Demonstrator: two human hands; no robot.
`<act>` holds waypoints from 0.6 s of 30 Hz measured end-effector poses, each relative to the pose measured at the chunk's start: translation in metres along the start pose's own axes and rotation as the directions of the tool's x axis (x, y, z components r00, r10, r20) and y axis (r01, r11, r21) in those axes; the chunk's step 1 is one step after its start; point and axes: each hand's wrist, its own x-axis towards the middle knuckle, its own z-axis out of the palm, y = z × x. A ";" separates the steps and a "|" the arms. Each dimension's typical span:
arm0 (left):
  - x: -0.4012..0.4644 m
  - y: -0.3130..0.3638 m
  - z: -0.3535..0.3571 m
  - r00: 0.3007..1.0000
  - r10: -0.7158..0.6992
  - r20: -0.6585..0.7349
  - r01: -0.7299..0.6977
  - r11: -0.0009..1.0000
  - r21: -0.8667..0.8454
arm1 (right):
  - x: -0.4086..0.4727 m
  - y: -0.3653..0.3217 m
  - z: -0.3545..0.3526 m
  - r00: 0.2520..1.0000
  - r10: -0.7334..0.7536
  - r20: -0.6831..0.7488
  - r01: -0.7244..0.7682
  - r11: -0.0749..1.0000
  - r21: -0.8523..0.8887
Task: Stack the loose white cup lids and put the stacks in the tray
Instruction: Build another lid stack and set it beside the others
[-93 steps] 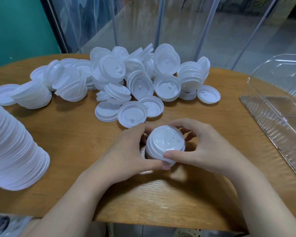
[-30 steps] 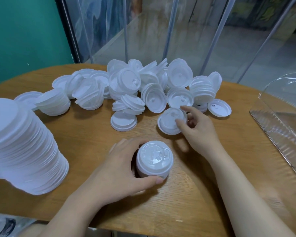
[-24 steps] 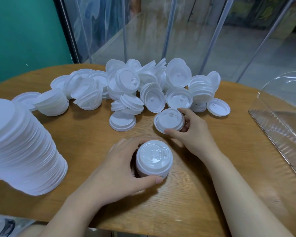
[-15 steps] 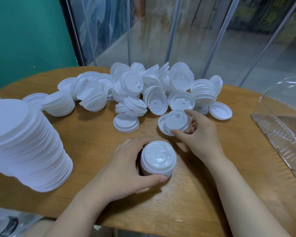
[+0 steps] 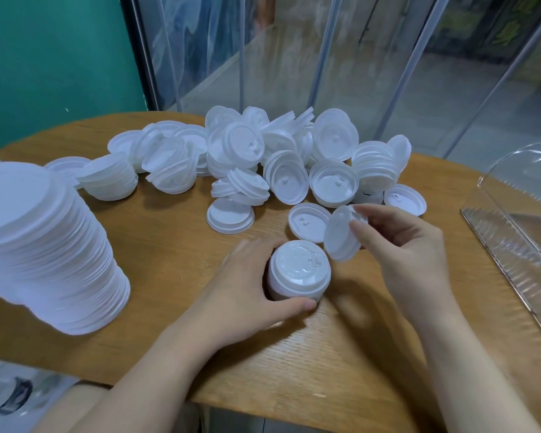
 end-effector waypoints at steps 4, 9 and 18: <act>0.001 0.000 0.000 1.000 0.004 0.007 -0.004 1.000 0.003 | 0.001 -0.001 -0.014 0.999 0.049 -0.019 -0.050 0.998 -0.035; 0.000 0.001 0.001 1.000 -0.003 0.008 0.003 1.000 0.007 | 0.008 0.014 -0.035 0.974 0.222 -0.040 -0.225 0.955 -0.191; 0.000 0.001 0.000 1.000 0.006 0.009 -0.006 1.000 -0.001 | 0.007 0.021 -0.027 0.945 0.319 0.070 -0.229 0.802 -0.551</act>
